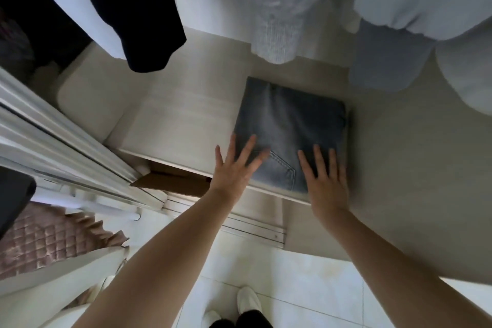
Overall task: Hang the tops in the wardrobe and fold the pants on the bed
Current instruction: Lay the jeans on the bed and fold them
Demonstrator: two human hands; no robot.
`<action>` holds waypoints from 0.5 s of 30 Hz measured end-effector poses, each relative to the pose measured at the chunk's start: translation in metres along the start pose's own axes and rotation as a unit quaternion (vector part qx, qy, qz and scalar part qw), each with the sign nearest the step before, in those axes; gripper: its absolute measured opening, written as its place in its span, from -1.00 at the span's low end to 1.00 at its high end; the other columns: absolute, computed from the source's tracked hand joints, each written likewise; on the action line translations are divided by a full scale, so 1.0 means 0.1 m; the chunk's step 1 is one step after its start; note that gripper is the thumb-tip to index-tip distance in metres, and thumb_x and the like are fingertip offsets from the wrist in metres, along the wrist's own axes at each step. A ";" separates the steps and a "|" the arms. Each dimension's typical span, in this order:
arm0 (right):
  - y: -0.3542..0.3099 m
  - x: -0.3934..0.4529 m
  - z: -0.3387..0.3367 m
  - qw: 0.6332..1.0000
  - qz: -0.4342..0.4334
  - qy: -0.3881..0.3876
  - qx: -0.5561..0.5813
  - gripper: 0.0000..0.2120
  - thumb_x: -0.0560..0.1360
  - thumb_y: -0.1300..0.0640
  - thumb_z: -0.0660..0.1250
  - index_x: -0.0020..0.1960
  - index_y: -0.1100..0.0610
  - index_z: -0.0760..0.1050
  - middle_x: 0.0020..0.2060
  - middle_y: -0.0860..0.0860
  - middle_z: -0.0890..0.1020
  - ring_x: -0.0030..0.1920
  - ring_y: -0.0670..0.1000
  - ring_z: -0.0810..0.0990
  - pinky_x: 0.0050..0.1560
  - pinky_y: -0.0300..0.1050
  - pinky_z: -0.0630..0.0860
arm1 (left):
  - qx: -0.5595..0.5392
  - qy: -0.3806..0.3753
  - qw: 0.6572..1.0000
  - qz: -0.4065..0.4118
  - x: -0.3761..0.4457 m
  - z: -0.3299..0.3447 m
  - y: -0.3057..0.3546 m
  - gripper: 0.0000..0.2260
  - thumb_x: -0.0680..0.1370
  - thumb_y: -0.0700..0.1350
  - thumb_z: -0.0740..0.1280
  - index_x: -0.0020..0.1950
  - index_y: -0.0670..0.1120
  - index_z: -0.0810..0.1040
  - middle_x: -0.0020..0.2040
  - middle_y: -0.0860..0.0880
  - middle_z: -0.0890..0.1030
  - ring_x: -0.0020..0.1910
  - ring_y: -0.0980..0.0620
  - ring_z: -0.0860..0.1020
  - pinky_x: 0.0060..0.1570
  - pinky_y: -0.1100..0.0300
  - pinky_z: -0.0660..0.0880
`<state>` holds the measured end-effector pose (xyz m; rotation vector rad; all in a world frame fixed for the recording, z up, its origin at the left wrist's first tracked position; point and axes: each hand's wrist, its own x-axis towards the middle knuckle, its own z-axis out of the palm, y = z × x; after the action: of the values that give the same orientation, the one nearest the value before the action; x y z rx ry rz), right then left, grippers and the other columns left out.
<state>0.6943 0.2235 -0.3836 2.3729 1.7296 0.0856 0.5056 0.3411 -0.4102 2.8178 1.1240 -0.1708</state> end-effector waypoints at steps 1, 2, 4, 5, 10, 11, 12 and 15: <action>-0.03 0.02 0.00 1.000 -0.021 0.014 0.002 -0.39 0.53 0.15 0.19 0.54 -0.02 0.12 0.49 0.21 0.23 0.44 0.38 0.23 0.40 0.32 0.21 | 0.009 -0.006 0.999 0.034 0.03 0.03 0.02 -0.16 0.54 0.02 0.35 0.56 0.22 -0.22 0.59 -0.06 -0.27 0.53 -0.39 -0.18 0.41 -0.42 0.09; -0.05 0.04 0.02 0.999 -0.038 -0.001 0.000 -0.41 0.54 0.13 0.12 0.54 -0.05 0.08 0.50 0.19 0.23 0.44 0.36 0.23 0.39 0.32 0.22 | 0.015 -0.012 0.999 0.051 0.06 0.07 0.03 -0.22 0.57 0.05 0.29 0.55 0.26 -0.23 0.59 -0.03 -0.29 0.52 -0.40 -0.20 0.39 -0.43 0.13; -0.06 0.09 0.08 0.998 -0.049 -0.042 -0.015 -0.39 0.55 0.09 0.10 0.54 -0.14 -0.02 0.52 0.15 0.17 0.47 0.33 0.18 0.41 0.31 0.18 | 0.024 -0.019 0.998 0.053 0.12 0.13 0.05 -0.29 0.61 0.08 0.21 0.54 0.28 -0.25 0.57 -0.01 -0.34 0.51 -0.42 -0.22 0.36 -0.41 0.19; -0.05 0.12 0.09 0.998 -0.044 -0.031 -0.019 -0.41 0.55 0.09 0.12 0.53 -0.15 0.04 0.51 0.16 0.22 0.45 0.34 0.23 0.39 0.32 0.21 | 0.029 -0.021 0.998 0.051 0.15 0.14 0.06 -0.32 0.62 0.08 0.18 0.54 0.28 -0.26 0.57 -0.02 -0.34 0.51 -0.42 -0.21 0.36 -0.38 0.23; 0.01 0.22 0.04 0.999 -0.002 0.024 -0.023 -0.54 0.52 0.11 0.04 0.35 -0.03 0.48 0.24 0.21 0.57 0.17 0.36 0.56 0.05 0.25 0.53 | 0.033 0.008 0.998 0.044 0.23 0.07 0.16 -0.42 0.63 0.07 0.15 0.55 0.27 -0.09 0.61 -0.02 -0.09 0.51 -0.43 -0.01 0.26 -0.29 0.40; 0.02 0.21 0.06 0.999 0.012 0.033 -0.017 -0.54 0.52 0.12 0.03 0.36 -0.03 0.47 0.24 0.22 0.56 0.19 0.35 0.55 0.07 0.24 0.52 | 0.032 0.036 0.998 0.044 0.21 0.03 0.21 -0.42 0.59 0.06 0.24 0.55 0.25 0.06 0.60 -0.03 0.07 0.49 -0.43 0.11 0.18 -0.27 0.48; 0.02 0.16 0.08 0.999 0.032 0.031 -0.006 -0.53 0.53 0.12 0.03 0.38 -0.03 0.45 0.27 0.23 0.54 0.22 0.35 0.52 0.11 0.24 0.49 | 0.029 0.060 0.997 0.047 0.18 0.01 0.26 -0.42 0.53 0.05 0.35 0.52 0.21 0.23 0.55 -0.04 0.24 0.44 -0.41 0.25 0.09 -0.25 0.54; 0.05 -0.07 0.25 0.997 0.062 0.037 0.001 -0.49 0.53 0.13 0.03 0.47 -0.04 0.33 0.36 0.25 0.44 0.33 0.33 0.42 0.24 0.27 0.40 | 0.023 0.083 0.995 0.057 0.06 0.07 0.41 -0.41 0.36 0.07 0.52 0.38 0.12 0.50 0.40 -0.08 0.48 0.32 -0.38 0.45 -0.04 -0.27 0.59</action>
<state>0.7013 0.2123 -0.4069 2.5076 1.6118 0.1926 0.5373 0.3148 -0.4159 2.9731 0.9978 0.0492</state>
